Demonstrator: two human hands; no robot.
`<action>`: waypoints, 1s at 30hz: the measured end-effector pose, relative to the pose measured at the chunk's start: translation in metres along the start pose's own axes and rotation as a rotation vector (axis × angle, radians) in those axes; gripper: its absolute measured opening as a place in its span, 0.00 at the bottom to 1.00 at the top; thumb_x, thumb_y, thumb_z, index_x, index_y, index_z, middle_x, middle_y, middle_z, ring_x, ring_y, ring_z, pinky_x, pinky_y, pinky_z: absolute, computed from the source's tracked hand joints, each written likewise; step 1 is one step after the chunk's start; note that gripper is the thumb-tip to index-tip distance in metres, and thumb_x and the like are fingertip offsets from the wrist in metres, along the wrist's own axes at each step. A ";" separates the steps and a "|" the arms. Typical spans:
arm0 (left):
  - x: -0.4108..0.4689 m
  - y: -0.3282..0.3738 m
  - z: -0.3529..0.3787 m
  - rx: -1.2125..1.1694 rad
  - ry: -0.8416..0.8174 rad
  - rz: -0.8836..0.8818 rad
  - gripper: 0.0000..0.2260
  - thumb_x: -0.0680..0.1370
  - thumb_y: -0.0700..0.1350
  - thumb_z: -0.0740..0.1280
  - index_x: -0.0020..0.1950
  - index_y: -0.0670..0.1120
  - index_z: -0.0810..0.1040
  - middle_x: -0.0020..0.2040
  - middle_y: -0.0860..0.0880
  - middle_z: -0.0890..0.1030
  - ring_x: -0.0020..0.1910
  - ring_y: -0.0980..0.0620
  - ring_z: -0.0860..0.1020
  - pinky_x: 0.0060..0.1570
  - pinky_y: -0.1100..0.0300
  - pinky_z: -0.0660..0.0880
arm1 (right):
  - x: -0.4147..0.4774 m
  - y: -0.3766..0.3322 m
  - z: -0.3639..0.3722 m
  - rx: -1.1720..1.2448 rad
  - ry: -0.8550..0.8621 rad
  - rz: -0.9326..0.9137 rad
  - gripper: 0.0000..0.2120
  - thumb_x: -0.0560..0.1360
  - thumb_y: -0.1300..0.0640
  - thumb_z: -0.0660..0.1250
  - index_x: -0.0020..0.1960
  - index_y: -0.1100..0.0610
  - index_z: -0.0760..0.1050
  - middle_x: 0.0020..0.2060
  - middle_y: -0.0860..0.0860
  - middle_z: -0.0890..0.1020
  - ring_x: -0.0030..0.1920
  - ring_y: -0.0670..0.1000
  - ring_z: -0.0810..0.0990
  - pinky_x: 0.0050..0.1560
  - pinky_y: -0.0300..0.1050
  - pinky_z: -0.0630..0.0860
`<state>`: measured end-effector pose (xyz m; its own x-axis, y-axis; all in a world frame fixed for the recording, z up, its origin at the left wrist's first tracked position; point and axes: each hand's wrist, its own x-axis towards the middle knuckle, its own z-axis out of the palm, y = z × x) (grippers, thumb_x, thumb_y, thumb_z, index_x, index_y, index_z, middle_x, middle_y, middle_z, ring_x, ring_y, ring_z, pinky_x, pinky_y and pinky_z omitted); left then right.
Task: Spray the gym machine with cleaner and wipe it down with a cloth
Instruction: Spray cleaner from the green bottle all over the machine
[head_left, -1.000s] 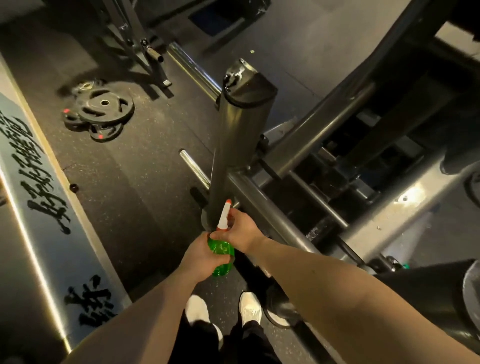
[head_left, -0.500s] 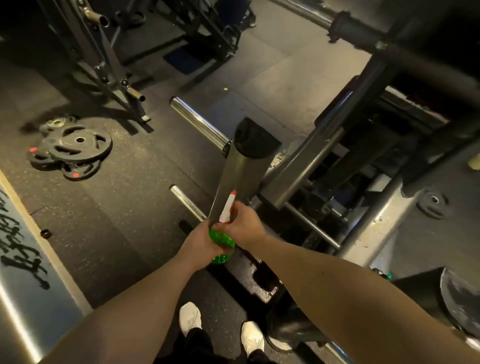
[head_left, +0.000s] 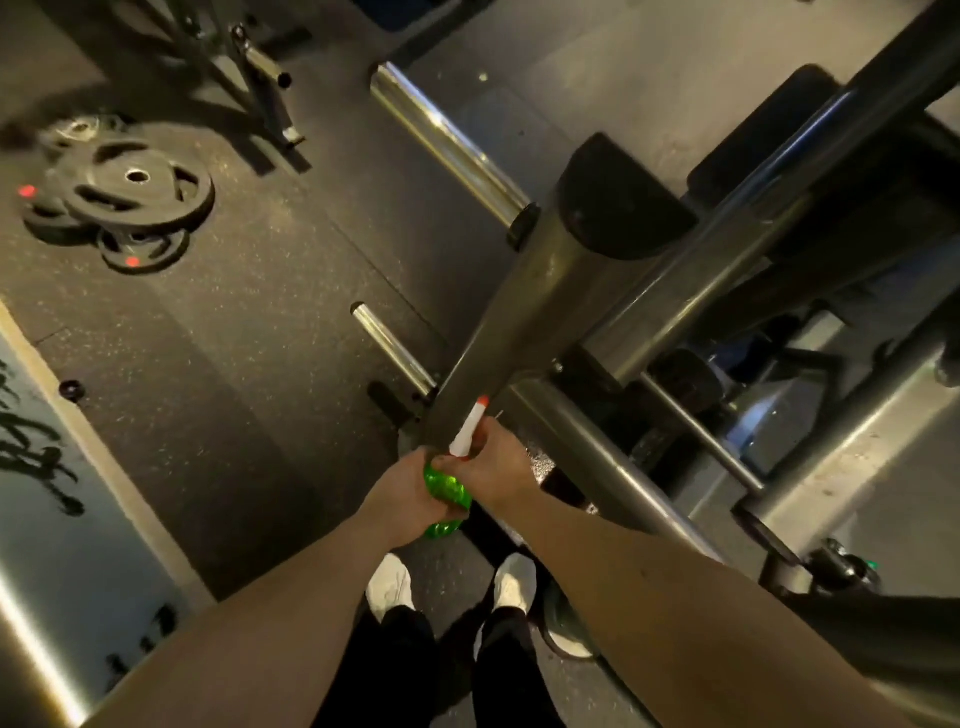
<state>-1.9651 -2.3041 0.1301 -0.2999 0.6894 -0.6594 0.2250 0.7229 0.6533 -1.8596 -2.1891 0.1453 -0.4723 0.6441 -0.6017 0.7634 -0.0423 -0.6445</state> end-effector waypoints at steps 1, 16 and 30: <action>0.010 -0.010 0.005 0.008 -0.005 -0.018 0.32 0.66 0.52 0.83 0.66 0.55 0.74 0.56 0.58 0.81 0.58 0.56 0.79 0.61 0.54 0.74 | 0.010 0.008 0.007 -0.017 -0.005 0.006 0.30 0.65 0.44 0.82 0.63 0.50 0.77 0.55 0.46 0.84 0.56 0.49 0.83 0.59 0.52 0.82; 0.144 -0.181 0.072 -0.040 -0.019 -0.161 0.31 0.65 0.51 0.83 0.64 0.53 0.74 0.52 0.57 0.81 0.50 0.60 0.80 0.53 0.54 0.79 | 0.156 0.144 0.154 -0.029 -0.134 0.136 0.33 0.66 0.49 0.84 0.67 0.53 0.76 0.59 0.50 0.84 0.60 0.52 0.83 0.64 0.53 0.80; 0.190 -0.307 0.122 -0.082 -0.004 -0.328 0.33 0.65 0.46 0.84 0.66 0.53 0.74 0.53 0.58 0.78 0.55 0.54 0.78 0.58 0.52 0.75 | 0.214 0.223 0.263 -0.110 -0.286 0.240 0.27 0.68 0.49 0.83 0.63 0.50 0.77 0.55 0.48 0.84 0.57 0.51 0.82 0.60 0.52 0.81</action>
<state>-1.9779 -2.3891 -0.2417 -0.3406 0.4213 -0.8405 0.0418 0.8999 0.4341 -1.9063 -2.2616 -0.2505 -0.3660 0.3864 -0.8466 0.9027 -0.0738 -0.4239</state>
